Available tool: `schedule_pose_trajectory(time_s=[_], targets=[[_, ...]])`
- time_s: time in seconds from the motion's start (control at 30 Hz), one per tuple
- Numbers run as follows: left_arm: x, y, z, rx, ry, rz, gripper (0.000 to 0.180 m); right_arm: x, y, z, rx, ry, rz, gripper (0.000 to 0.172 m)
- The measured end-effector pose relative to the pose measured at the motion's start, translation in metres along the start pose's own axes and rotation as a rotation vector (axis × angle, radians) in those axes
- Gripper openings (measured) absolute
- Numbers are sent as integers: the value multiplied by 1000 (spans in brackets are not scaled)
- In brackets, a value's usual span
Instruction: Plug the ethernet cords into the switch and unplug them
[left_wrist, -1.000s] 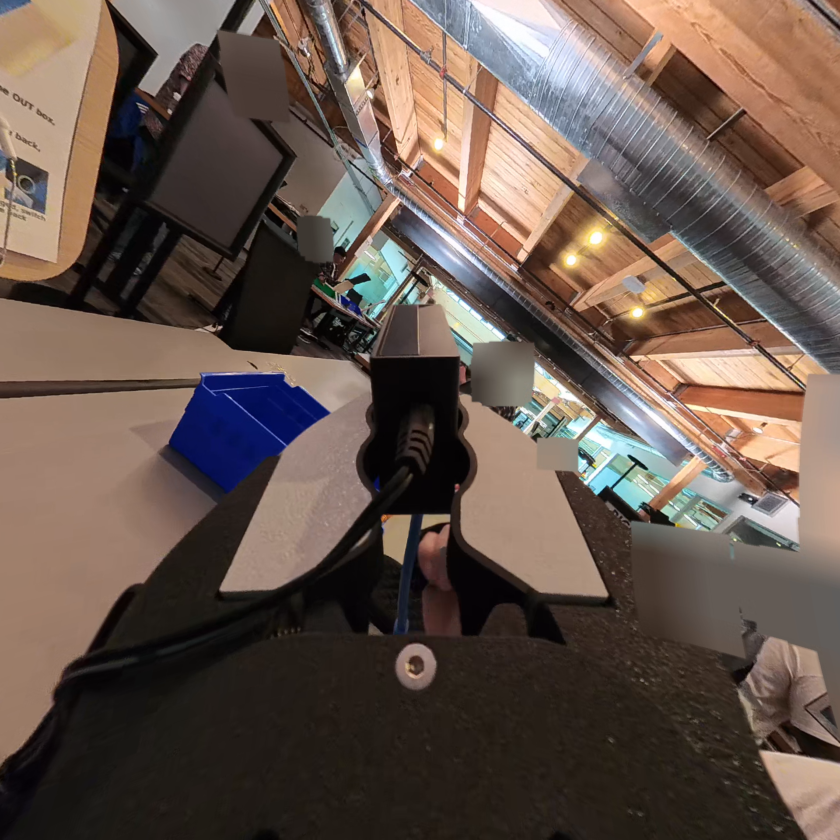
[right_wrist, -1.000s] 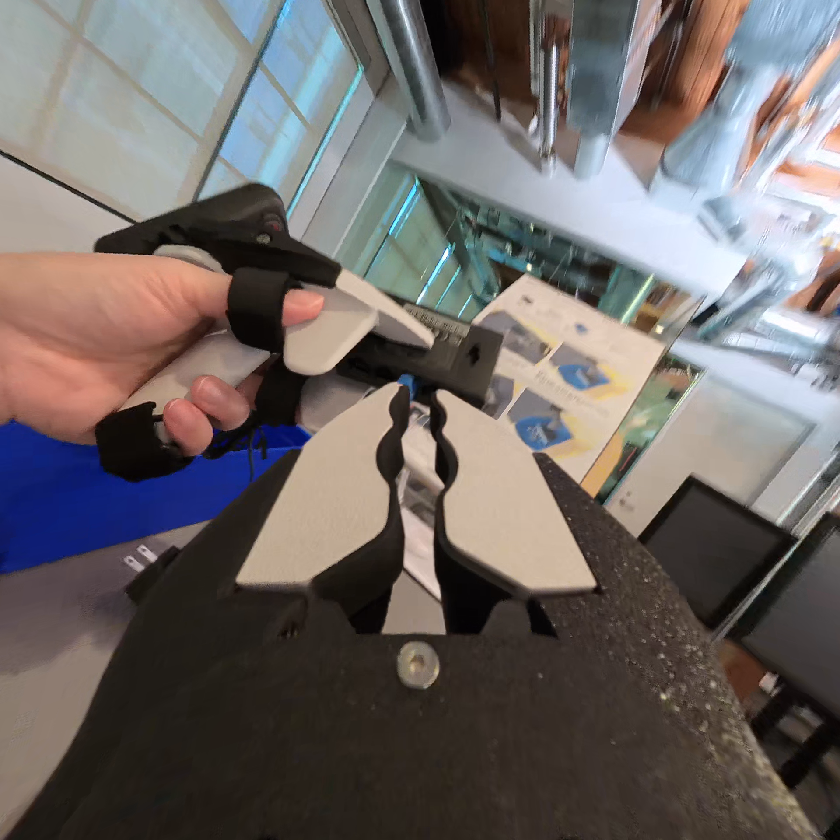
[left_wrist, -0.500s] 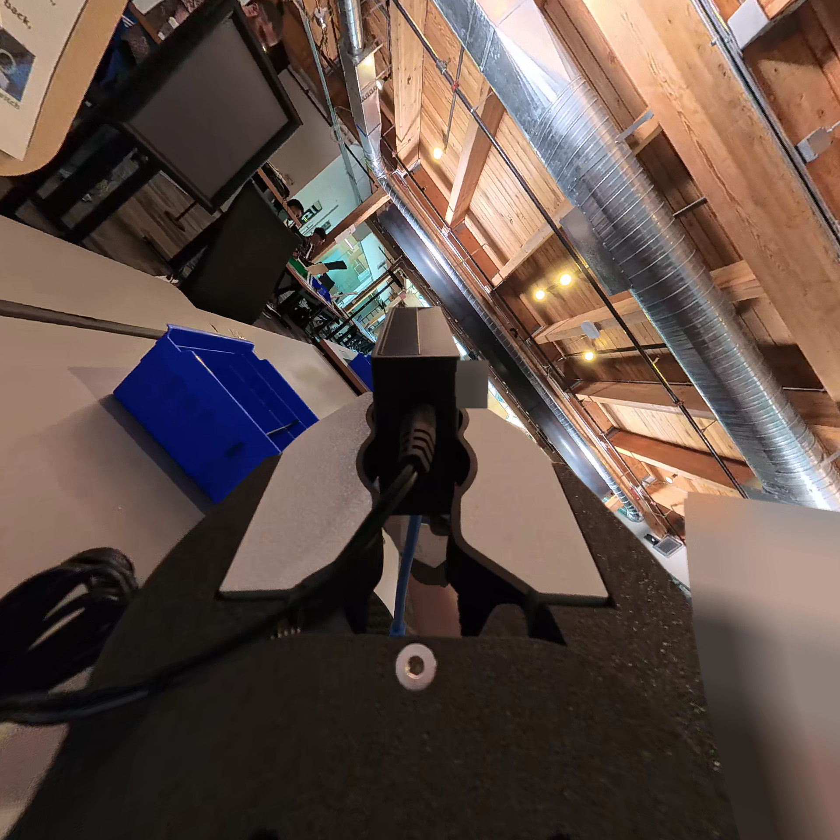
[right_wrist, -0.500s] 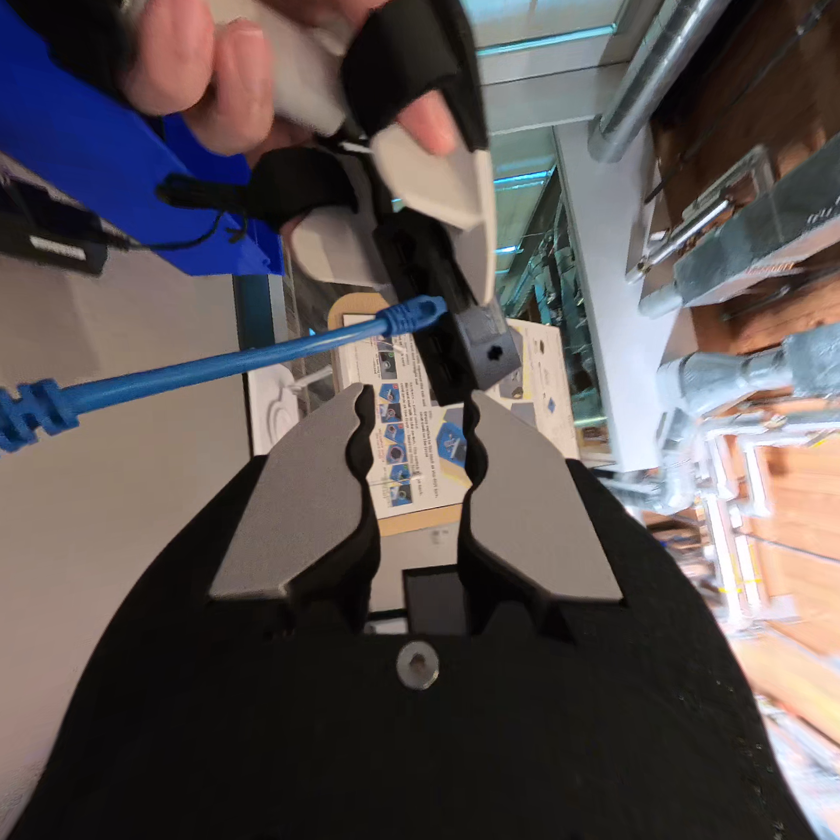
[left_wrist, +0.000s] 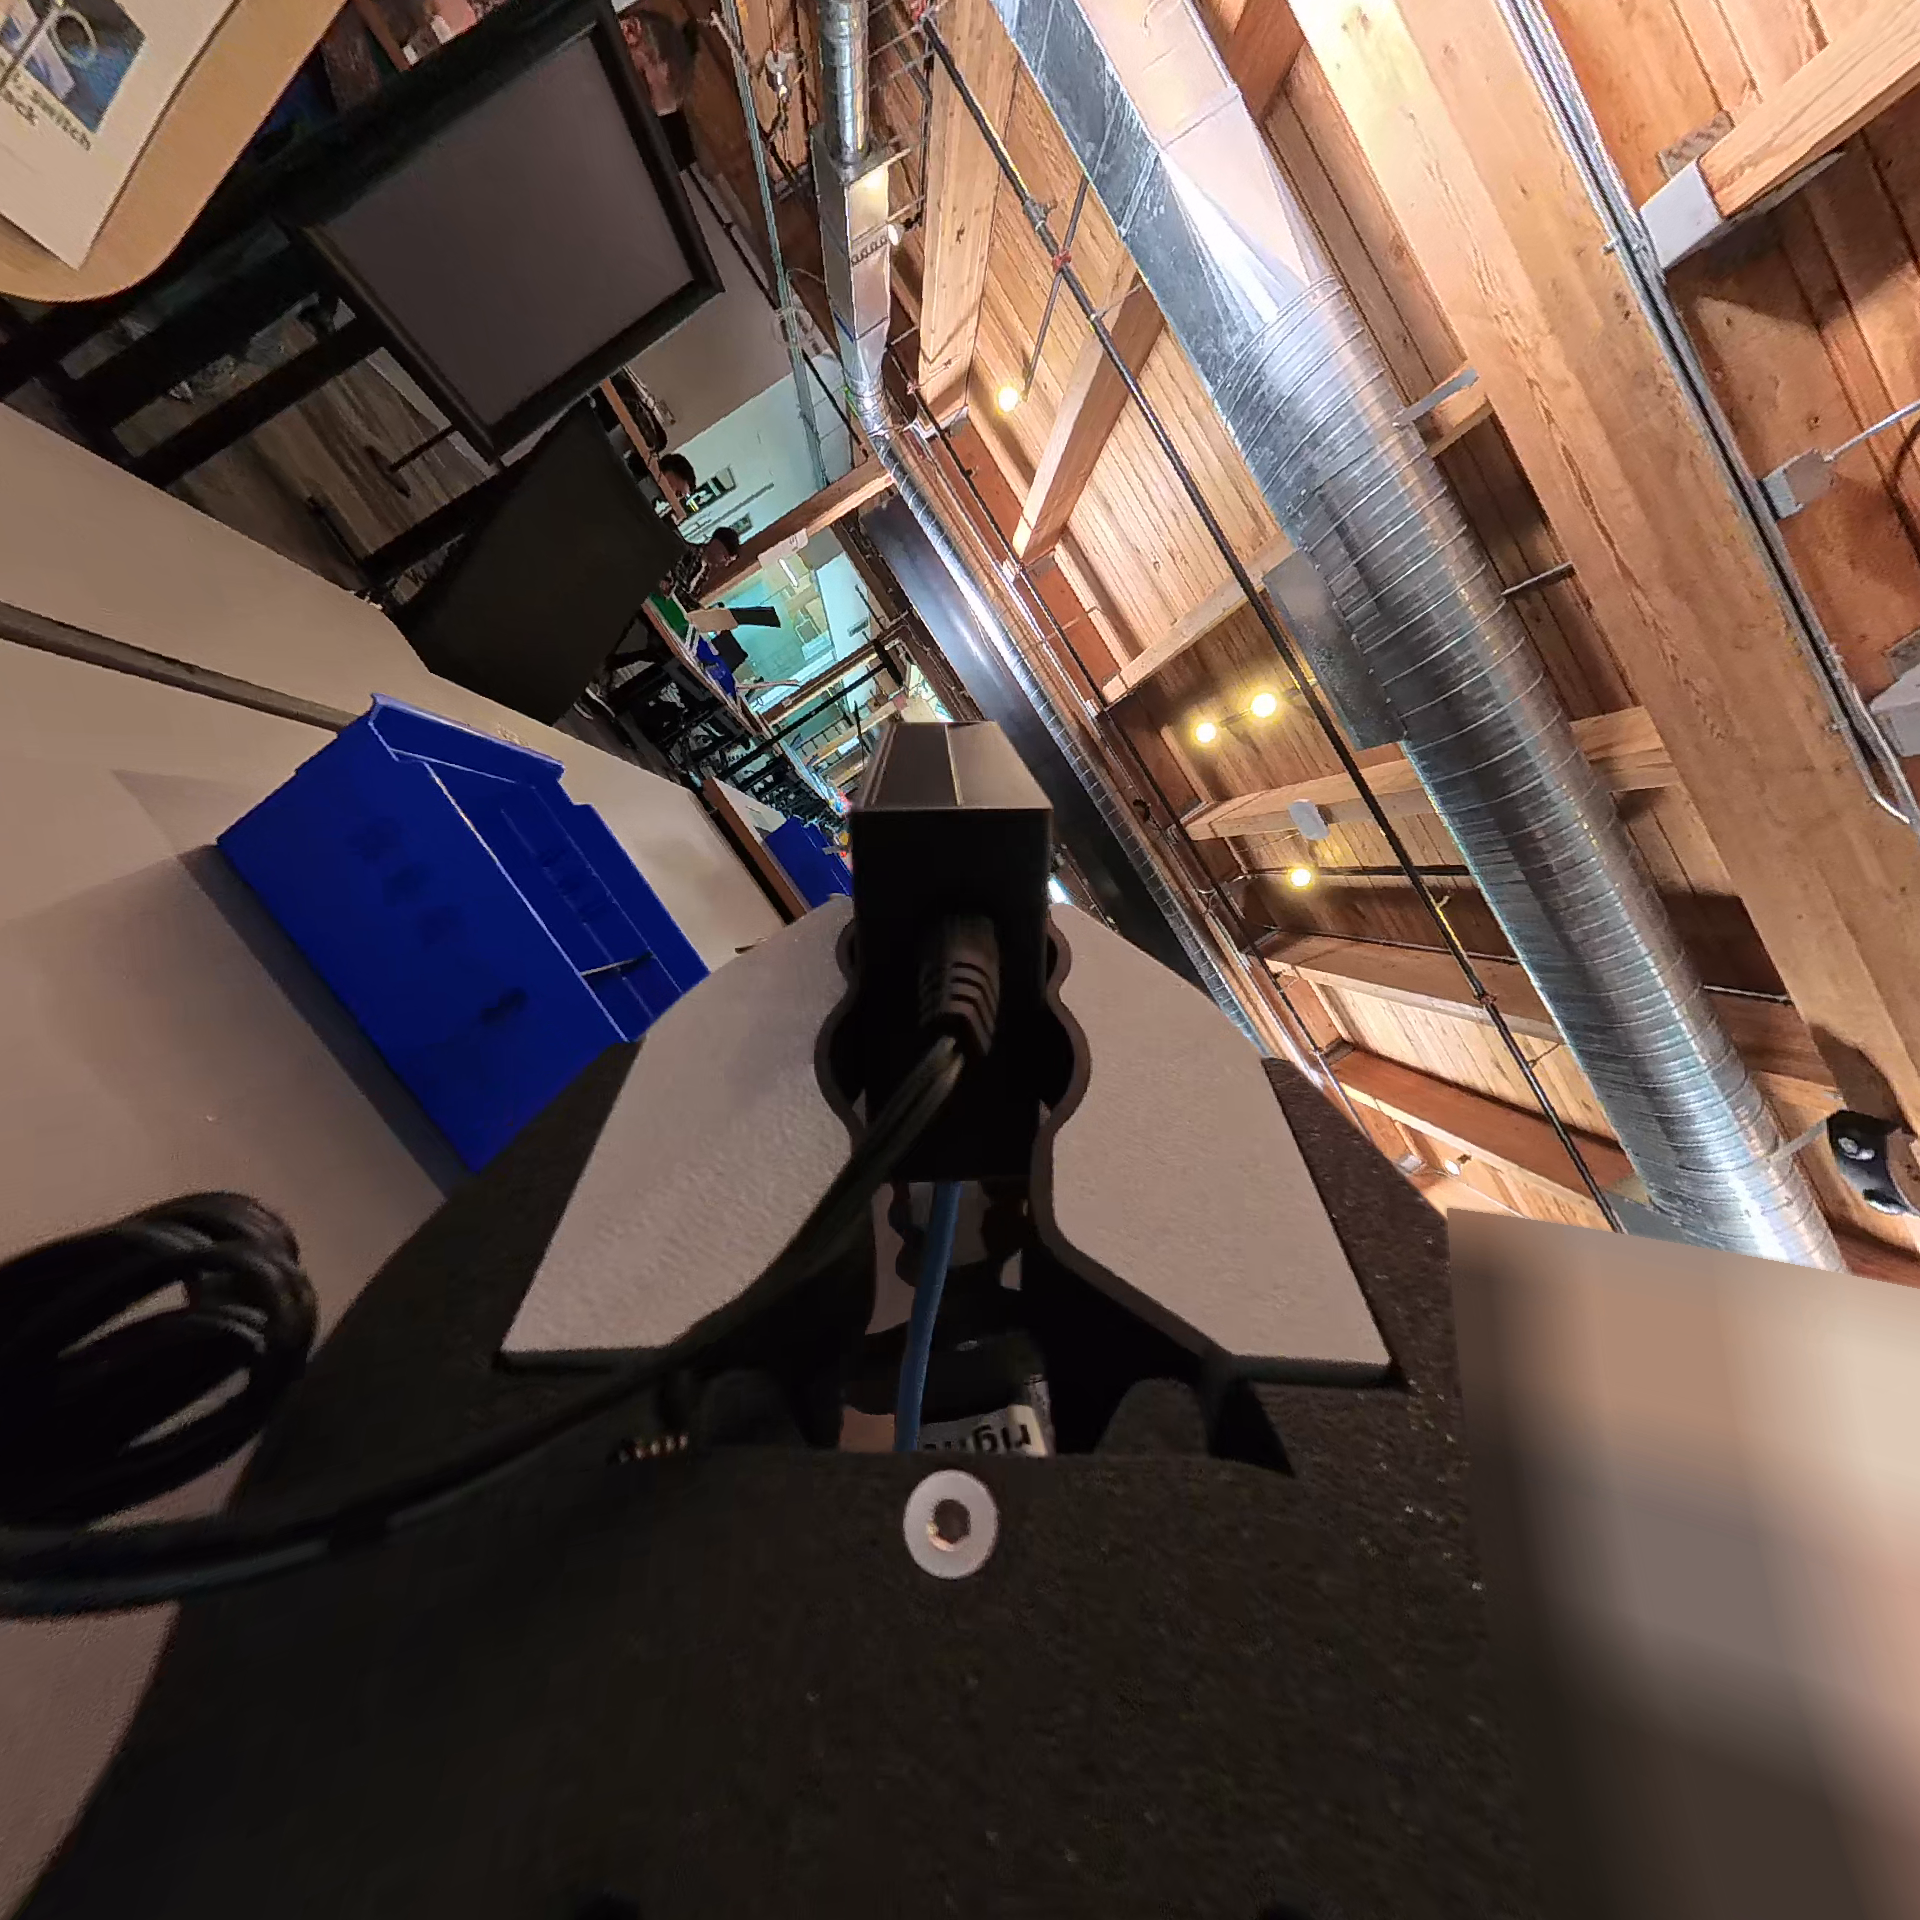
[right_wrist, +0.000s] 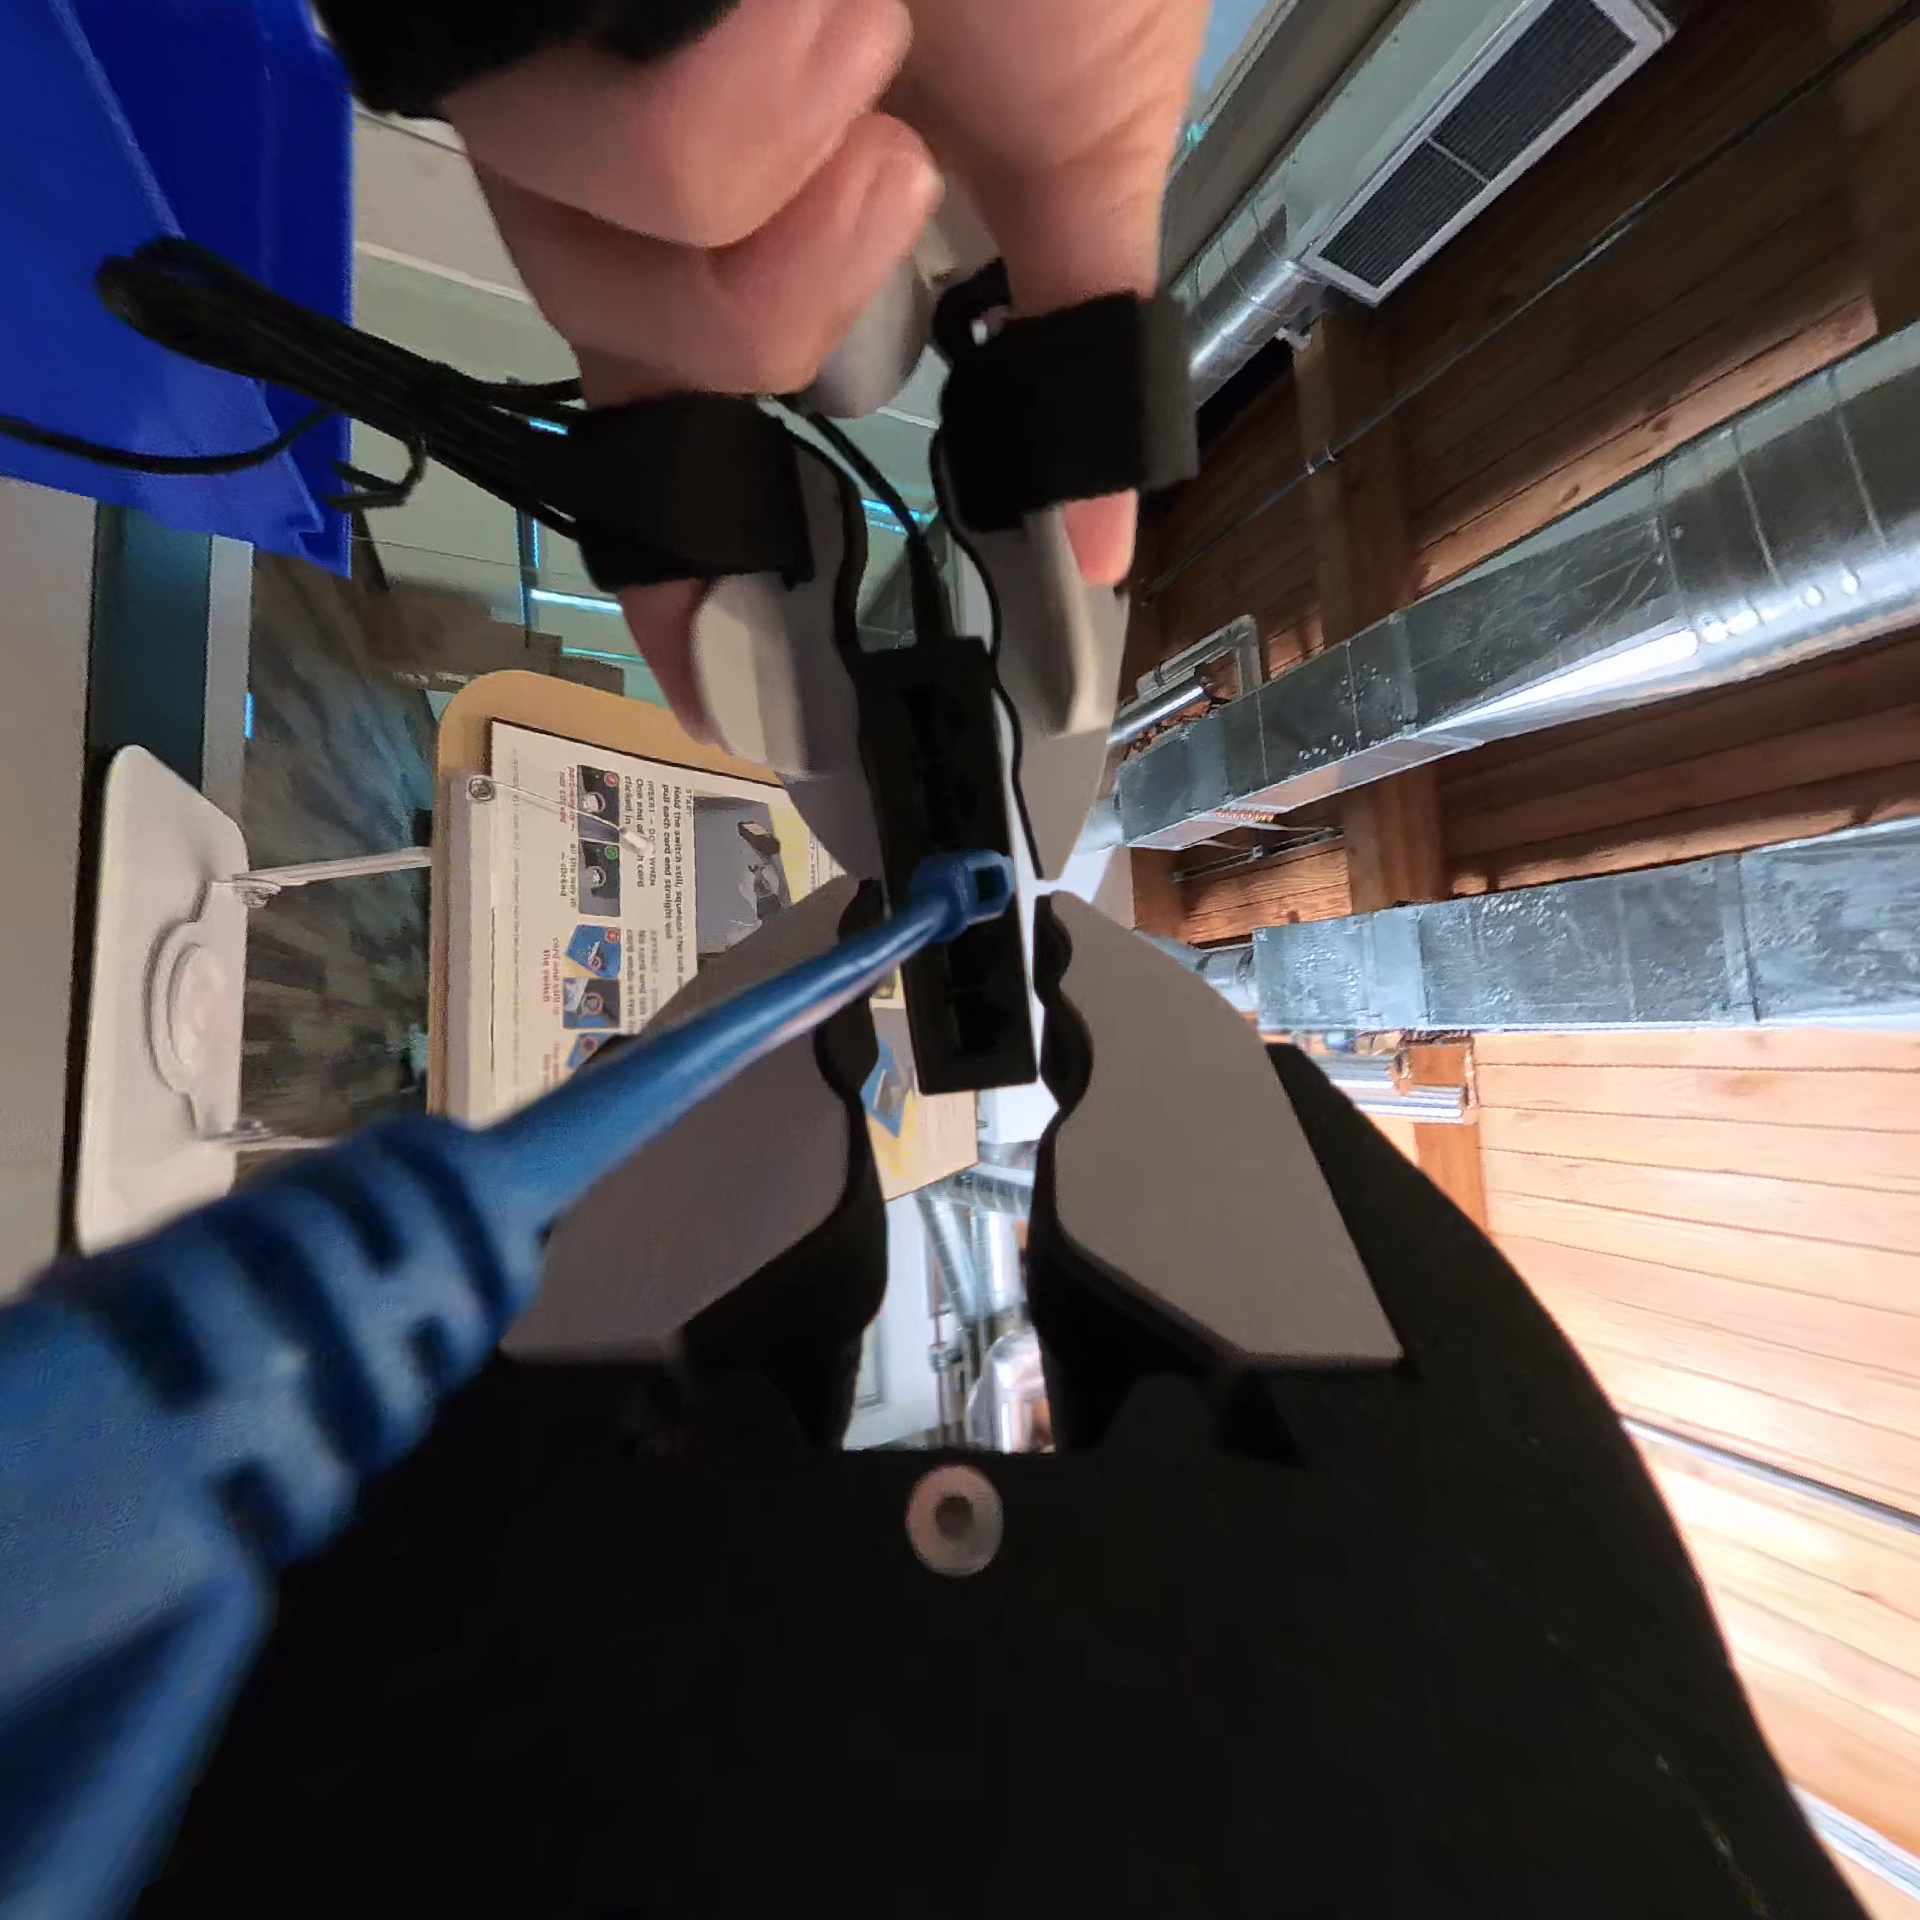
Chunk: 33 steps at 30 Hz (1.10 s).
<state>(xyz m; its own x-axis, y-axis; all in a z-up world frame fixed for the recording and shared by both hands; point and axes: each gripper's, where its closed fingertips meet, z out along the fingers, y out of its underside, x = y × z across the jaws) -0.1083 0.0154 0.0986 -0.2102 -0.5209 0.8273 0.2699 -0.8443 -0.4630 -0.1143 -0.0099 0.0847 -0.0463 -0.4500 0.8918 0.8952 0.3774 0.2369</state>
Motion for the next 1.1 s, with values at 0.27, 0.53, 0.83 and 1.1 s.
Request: schedule_pose_trajectory(time_s=[0.27,0.53,0.83,1.1], targets=[[-4,3,2,-3,3,-36,28,-2,-5,1,19,45,-68,14],[-8,0,0,24,8,-74,29,-6,-5,4,-7,-49,-39,12],[-8,8,7,30,117,-138,36,-10,-11,-5,54,-155,-32,11],[-22,1,3,88,94,-206,29,-22,-14,3,9,-175,-226,13]])
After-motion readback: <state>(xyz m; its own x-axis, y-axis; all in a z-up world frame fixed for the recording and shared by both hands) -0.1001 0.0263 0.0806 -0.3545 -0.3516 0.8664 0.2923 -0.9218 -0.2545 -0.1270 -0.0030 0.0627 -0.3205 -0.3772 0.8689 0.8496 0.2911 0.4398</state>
